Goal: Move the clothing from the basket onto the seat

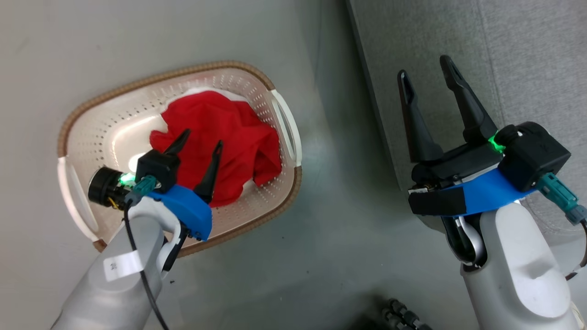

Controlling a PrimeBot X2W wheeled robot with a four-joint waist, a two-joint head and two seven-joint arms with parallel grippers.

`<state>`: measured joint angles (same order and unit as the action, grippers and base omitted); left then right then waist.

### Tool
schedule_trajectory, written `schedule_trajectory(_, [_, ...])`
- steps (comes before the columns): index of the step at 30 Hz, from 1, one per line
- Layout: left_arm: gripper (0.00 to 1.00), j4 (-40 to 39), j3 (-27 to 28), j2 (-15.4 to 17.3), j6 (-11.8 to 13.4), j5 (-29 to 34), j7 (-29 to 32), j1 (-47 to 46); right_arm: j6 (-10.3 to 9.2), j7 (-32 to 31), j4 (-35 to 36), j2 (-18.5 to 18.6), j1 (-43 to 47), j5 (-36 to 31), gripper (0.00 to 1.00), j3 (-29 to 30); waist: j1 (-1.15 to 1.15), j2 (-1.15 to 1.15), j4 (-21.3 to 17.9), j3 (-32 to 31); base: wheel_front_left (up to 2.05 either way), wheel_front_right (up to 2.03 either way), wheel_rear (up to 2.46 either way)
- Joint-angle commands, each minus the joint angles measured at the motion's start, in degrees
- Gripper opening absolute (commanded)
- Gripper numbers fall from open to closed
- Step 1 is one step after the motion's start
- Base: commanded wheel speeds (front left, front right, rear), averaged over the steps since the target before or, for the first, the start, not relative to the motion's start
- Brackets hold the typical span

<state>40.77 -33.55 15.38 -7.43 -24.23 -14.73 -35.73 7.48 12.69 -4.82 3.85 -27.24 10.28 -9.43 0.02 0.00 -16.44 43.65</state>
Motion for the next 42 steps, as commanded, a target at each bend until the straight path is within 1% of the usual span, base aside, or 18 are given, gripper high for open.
schedule_trajectory(1, [1.0,1.8,-2.1,0.0,0.0,-0.9,0.1,-2.9,0.03,0.5,0.3,-0.4,-1.5,0.0,1.0,-0.4,-0.02,0.0,-1.3,3.9,0.0,0.0,0.0])
schedule_trajectory(10, [1.0,8.4,-14.9,-1.0,0.0,-3.7,0.6,-9.4,0.03,0.9,1.0,-0.7,-3.2,0.1,1.0,-2.4,-0.02,0.0,-1.0,8.2,0.0,0.0,0.0])
schedule_trajectory(14, [1.0,11.9,-18.1,-1.6,0.0,-5.1,0.7,-11.5,0.03,1.1,1.4,-0.8,-3.6,0.5,1.0,-3.3,-0.02,0.0,-1.3,9.5,0.0,0.0,0.0])
schedule_trajectory(22, [1.0,19.3,-19.9,-2.9,0.2,-6.7,1.4,-15.6,0.03,1.5,3.3,-1.0,-4.5,1.0,1.0,-5.3,-0.02,0.0,-3.1,11.9,0.0,0.0,0.0])
schedule_trajectory(24, [1.0,21.6,-19.8,-3.1,1.4,-6.5,1.8,-16.5,0.03,1.6,4.1,-1.0,-4.6,1.1,1.0,-5.8,-0.02,0.0,-3.8,12.5,0.0,0.0,0.0])
schedule_trajectory(26, [1.0,23.3,-19.7,-3.7,1.9,-6.8,1.9,-17.1,0.03,1.8,5.0,-1.0,-4.3,1.3,1.0,-6.4,-0.02,0.0,-4.4,13.0,0.0,0.0,0.0])
schedule_trajectory(27, [1.0,23.3,-19.7,-3.7,1.9,-6.8,1.9,-17.1,0.03,1.8,5.0,-1.0,-4.3,1.3,1.0,-6.4,-0.02,0.0,-4.4,13.0,0.0,0.0,0.0])
schedule_trajectory(31, [1.0,26.4,-19.6,-4.7,3.7,-6.9,1.8,-18.2,0.03,2.0,6.4,-1.0,-2.9,2.0,1.0,-6.8,-0.02,0.0,-4.6,13.4,0.0,0.0,0.0])
schedule_trajectory(39, [1.0,30.2,-19.2,-7.1,8.1,-7.3,1.4,-20.2,0.03,2.3,8.0,-1.0,0.0,2.9,1.0,-6.4,-0.02,0.0,-4.7,13.8,0.0,0.0,0.0])
schedule_trajectory(42, [1.0,30.5,-19.3,-7.4,8.3,-7.3,1.1,-20.2,0.03,2.3,8.2,-1.0,0.5,3.0,1.0,-6.4,-0.02,0.0,-4.8,13.7,0.0,0.0,0.0])
